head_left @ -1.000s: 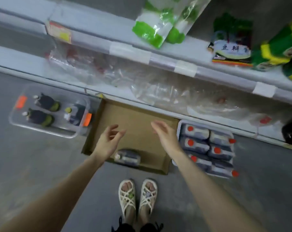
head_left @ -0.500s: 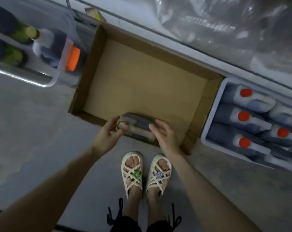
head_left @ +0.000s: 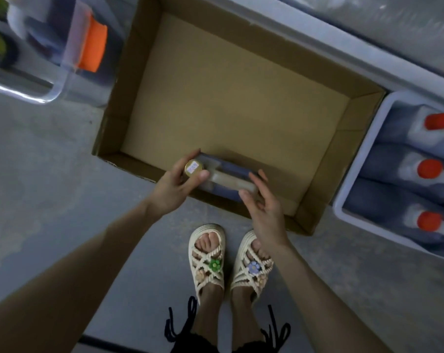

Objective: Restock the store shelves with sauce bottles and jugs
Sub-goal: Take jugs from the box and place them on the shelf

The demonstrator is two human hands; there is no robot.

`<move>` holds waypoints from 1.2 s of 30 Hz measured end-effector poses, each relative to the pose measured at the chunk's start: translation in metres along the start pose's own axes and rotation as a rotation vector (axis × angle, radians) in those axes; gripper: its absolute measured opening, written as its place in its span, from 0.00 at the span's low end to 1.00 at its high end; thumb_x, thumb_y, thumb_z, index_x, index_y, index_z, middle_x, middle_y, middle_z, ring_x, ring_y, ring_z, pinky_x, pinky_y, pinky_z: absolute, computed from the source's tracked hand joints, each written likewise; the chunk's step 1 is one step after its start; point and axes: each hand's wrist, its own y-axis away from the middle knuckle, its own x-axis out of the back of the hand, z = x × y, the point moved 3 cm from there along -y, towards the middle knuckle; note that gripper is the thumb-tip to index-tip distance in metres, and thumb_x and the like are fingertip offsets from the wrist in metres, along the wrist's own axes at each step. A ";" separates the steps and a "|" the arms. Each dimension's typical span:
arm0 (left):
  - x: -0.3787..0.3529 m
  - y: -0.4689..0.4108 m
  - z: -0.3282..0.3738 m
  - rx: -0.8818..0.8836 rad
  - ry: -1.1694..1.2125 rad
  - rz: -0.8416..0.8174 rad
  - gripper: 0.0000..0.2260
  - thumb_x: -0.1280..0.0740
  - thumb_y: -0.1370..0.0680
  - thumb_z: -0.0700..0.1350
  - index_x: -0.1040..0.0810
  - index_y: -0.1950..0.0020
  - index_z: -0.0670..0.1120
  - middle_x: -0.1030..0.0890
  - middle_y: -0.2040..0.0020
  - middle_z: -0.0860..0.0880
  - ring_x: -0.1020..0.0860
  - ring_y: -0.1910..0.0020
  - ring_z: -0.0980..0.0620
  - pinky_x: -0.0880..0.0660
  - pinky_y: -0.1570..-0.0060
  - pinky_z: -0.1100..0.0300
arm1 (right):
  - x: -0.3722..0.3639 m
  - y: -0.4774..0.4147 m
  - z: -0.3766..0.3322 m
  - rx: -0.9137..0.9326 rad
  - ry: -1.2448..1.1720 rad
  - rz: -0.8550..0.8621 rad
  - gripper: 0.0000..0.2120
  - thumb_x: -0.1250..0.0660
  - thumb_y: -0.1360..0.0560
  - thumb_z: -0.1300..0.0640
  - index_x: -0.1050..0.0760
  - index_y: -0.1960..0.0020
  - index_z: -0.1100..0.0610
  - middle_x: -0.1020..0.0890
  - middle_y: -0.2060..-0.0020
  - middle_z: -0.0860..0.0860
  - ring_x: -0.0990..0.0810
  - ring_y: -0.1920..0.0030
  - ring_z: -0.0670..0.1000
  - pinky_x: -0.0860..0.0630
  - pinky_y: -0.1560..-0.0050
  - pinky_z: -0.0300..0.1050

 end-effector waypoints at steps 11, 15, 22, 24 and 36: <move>-0.005 -0.089 0.032 -0.132 0.001 0.072 0.11 0.37 0.20 0.50 0.28 0.42 0.44 0.21 0.48 0.46 0.22 0.49 0.51 0.24 0.47 0.54 | 0.016 -0.098 -0.032 0.014 -0.056 0.089 0.15 0.35 0.23 0.47 0.29 0.41 0.54 0.21 0.50 0.51 0.20 0.60 0.40 0.26 0.68 0.31; -0.009 -0.116 0.036 -0.201 -0.027 0.116 0.09 0.39 0.19 0.51 0.29 0.44 0.46 0.22 0.51 0.48 0.22 0.53 0.52 0.23 0.51 0.56 | 0.017 -0.127 -0.035 0.040 -0.098 0.124 0.11 0.36 0.22 0.48 0.29 0.46 0.55 0.21 0.59 0.48 0.21 0.67 0.36 0.28 0.71 0.30; -0.013 -0.114 0.055 -0.258 -0.079 0.128 0.09 0.41 0.18 0.49 0.31 0.45 0.44 0.22 0.55 0.50 0.22 0.63 0.63 0.24 0.63 0.69 | 0.022 -0.127 -0.046 0.022 -0.101 0.110 0.12 0.37 0.22 0.46 0.30 0.45 0.53 0.20 0.58 0.48 0.20 0.68 0.38 0.26 0.71 0.32; -0.015 -0.101 0.071 -0.266 -0.055 0.130 0.09 0.41 0.18 0.48 0.31 0.45 0.43 0.23 0.55 0.51 0.21 0.63 0.63 0.24 0.64 0.69 | 0.030 -0.117 -0.062 0.031 -0.091 0.114 0.12 0.37 0.22 0.45 0.30 0.46 0.52 0.19 0.58 0.48 0.19 0.65 0.41 0.25 0.70 0.34; -0.028 0.092 0.300 -0.437 -0.011 0.138 0.10 0.39 0.19 0.52 0.29 0.44 0.46 0.20 0.48 0.47 0.20 0.49 0.50 0.22 0.48 0.55 | 0.130 0.069 -0.296 0.263 -0.073 0.236 0.11 0.35 0.23 0.45 0.28 0.52 0.52 0.21 0.61 0.47 0.21 0.66 0.39 0.24 0.65 0.40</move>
